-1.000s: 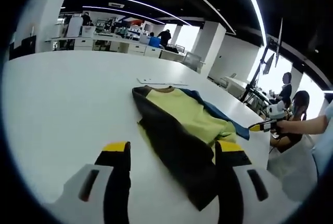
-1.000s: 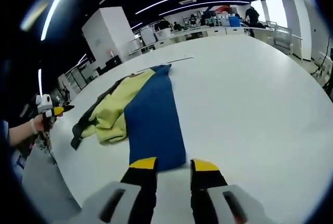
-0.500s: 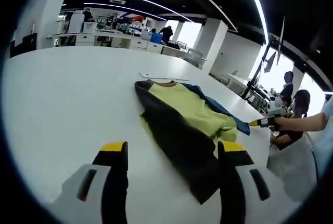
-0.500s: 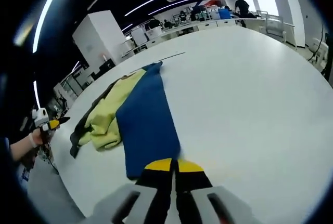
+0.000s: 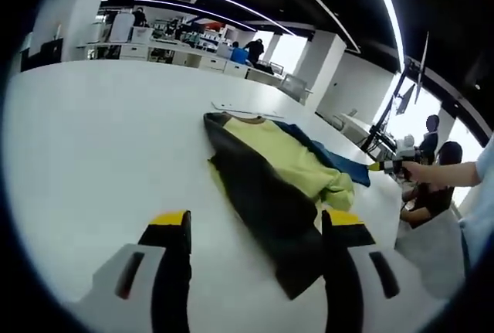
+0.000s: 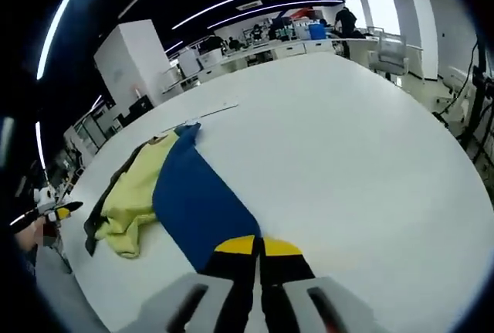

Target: Fold the garment on the visible template until the final outline fits inside the template.

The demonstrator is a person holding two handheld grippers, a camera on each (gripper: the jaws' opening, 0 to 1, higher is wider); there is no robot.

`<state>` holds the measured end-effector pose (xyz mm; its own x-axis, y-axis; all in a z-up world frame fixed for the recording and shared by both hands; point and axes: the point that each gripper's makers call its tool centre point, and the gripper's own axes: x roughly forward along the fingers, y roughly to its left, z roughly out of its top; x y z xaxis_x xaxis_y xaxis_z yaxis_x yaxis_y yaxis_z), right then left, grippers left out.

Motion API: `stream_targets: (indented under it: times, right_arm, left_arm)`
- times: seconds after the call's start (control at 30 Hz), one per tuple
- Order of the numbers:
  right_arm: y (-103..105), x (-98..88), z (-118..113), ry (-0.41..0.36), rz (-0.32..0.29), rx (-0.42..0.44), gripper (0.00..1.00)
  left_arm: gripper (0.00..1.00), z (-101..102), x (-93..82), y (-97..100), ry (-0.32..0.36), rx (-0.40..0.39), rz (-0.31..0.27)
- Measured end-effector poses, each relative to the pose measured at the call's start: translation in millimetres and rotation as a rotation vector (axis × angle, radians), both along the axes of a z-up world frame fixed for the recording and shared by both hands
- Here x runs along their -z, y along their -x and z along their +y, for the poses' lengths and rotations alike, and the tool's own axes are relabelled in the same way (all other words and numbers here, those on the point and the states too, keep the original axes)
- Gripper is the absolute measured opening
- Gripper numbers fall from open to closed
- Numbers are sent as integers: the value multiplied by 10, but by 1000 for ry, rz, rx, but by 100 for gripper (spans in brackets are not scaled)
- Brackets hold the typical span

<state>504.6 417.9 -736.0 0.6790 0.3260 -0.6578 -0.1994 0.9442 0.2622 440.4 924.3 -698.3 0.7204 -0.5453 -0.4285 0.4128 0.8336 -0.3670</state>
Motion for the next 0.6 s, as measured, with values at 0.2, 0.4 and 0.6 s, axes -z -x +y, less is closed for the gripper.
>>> stream_targets:
  times: [0.2, 0.4, 0.6]
  right_arm:
    - [-279, -46, -292, 77, 1, 19, 0]
    - [-674, -42, -659, 185, -7, 65, 0]
    - [-955, 19, -867, 256, 15, 64, 0]
  left_arm:
    - [66, 43, -61, -66, 1, -26, -35]
    - [65, 127, 8, -112, -27, -46, -33]
    - [65, 196, 63, -169, -26, -77, -24]
